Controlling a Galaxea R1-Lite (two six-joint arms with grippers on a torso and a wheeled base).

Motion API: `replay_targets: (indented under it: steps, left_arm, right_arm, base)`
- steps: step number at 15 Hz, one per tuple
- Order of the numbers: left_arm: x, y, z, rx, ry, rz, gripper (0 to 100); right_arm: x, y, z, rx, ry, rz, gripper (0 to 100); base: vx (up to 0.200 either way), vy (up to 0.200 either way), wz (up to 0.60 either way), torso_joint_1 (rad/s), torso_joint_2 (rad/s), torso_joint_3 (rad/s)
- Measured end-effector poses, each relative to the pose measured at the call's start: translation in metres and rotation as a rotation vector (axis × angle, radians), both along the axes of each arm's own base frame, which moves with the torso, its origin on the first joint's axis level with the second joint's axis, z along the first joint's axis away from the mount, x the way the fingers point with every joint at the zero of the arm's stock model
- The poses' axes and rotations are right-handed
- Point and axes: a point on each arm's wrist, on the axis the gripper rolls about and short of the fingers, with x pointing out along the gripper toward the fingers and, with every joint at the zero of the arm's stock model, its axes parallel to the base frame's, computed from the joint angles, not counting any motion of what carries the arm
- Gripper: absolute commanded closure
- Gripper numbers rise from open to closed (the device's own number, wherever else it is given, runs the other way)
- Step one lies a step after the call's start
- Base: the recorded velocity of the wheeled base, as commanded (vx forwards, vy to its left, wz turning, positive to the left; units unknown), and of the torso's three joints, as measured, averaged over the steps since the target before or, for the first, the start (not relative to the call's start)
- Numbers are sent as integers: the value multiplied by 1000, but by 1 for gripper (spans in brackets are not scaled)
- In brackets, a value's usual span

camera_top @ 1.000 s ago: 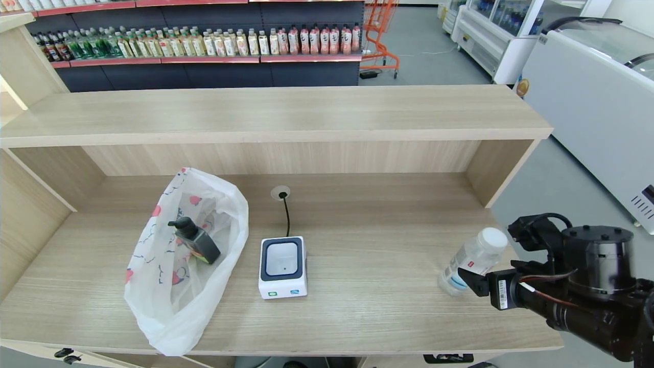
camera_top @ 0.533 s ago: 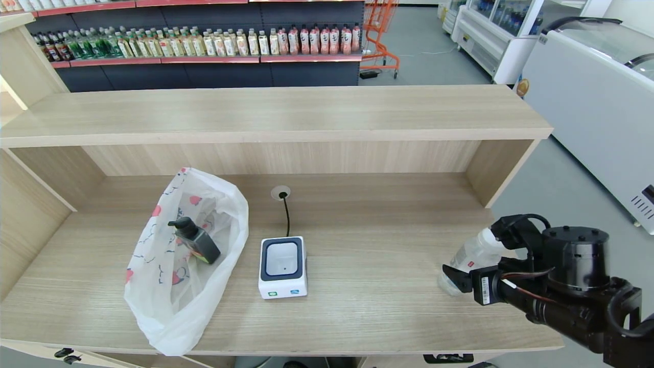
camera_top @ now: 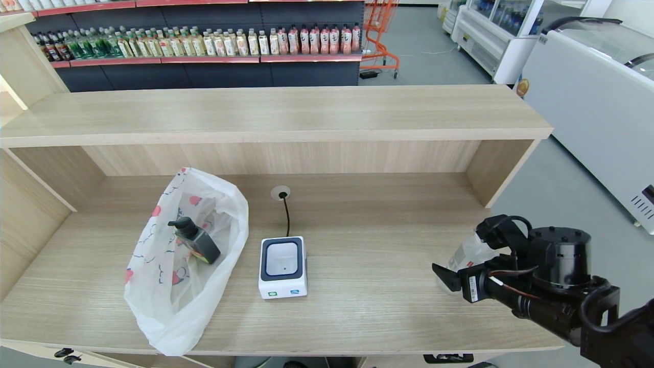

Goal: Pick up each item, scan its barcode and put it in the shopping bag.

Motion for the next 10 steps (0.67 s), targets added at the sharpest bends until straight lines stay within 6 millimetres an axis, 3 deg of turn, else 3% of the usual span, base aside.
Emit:
replay_targets:
  steps: [7,8,10]
  left_arm:
    - [0,0,0,0,0,0,0]
    - [0,0,0,0,0,0,0]
    - [0,0,0,0,0,0,0]
  right_arm:
    - [12,1,-7,-24,-51,100,0]
    - [13,-1,-8,-18,-43,114,100]
    - [14,-7,-10,-11,-31,121,100]
  base:
    - [0,0,0,0,0,0]
    - [0,0,0,0,0,0]
    - [0,0,0,0,0,0]
